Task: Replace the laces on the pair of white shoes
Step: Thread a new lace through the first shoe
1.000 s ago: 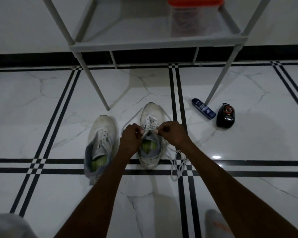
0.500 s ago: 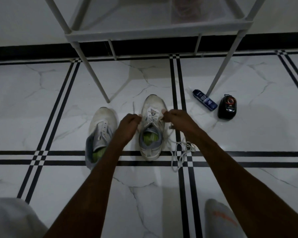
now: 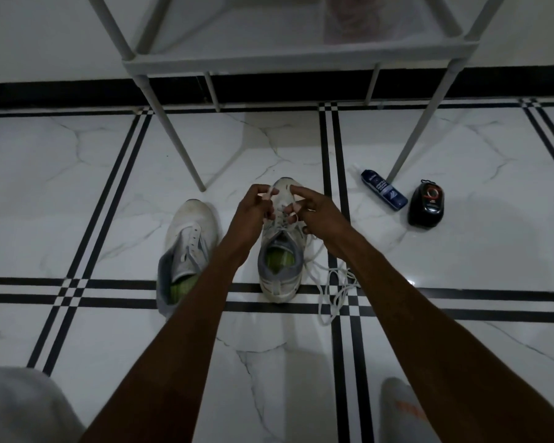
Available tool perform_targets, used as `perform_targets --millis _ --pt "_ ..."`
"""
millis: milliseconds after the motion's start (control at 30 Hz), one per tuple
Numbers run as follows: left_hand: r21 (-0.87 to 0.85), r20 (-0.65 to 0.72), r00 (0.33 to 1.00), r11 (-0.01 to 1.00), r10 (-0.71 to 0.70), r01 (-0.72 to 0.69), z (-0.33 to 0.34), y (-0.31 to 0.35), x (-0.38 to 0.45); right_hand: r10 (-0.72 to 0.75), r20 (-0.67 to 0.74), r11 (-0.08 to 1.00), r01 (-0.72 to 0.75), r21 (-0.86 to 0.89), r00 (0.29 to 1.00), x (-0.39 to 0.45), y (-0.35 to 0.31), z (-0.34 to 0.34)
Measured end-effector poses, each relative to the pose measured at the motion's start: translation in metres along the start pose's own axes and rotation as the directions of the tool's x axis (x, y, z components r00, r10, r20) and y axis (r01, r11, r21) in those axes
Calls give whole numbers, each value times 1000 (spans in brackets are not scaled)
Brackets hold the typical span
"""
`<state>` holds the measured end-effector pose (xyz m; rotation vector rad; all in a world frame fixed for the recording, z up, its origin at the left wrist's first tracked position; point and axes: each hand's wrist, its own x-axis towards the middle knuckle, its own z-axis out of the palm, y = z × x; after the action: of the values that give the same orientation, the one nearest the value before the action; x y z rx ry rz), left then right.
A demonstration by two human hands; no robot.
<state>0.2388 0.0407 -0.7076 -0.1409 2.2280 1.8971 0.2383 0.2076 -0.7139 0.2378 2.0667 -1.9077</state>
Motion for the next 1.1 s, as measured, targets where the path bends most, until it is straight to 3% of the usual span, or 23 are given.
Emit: perform_targets --millis 233,400,567,667,733,833,900,967,1100 --pt "143 79 993 984 94 -104 1 -6 -9 121 -158 984 -97 153 980 0 0 5" --pt "112 55 992 987 114 -119 0 -8 -10 101 -89 982 -84 169 991 6 3 9" --pt "139 27 993 983 113 -116 -1 -12 -5 42 68 986 -52 161 997 7 0 8" --pt "213 59 991 969 118 -128 2 -14 -5 92 -64 986 -82 146 994 8 0 13" --pt "214 77 991 969 110 -124 2 -21 -4 132 -136 967 -97 237 982 9 2 17" --pt "96 9 1000 995 8 -9 -4 -29 -1 131 -113 943 -89 321 985 9 5 15" --pt "38 -46 997 998 -57 58 -6 -30 0 54 -69 975 -38 217 996 10 9 8" --pt "20 -74 992 994 -103 104 -6 -30 2 -77 10 997 77 -2 997 10 10 -1" --pt "-23 -85 988 991 -132 130 -5 -27 7 -274 92 826 283 -488 957 11 3 -10"
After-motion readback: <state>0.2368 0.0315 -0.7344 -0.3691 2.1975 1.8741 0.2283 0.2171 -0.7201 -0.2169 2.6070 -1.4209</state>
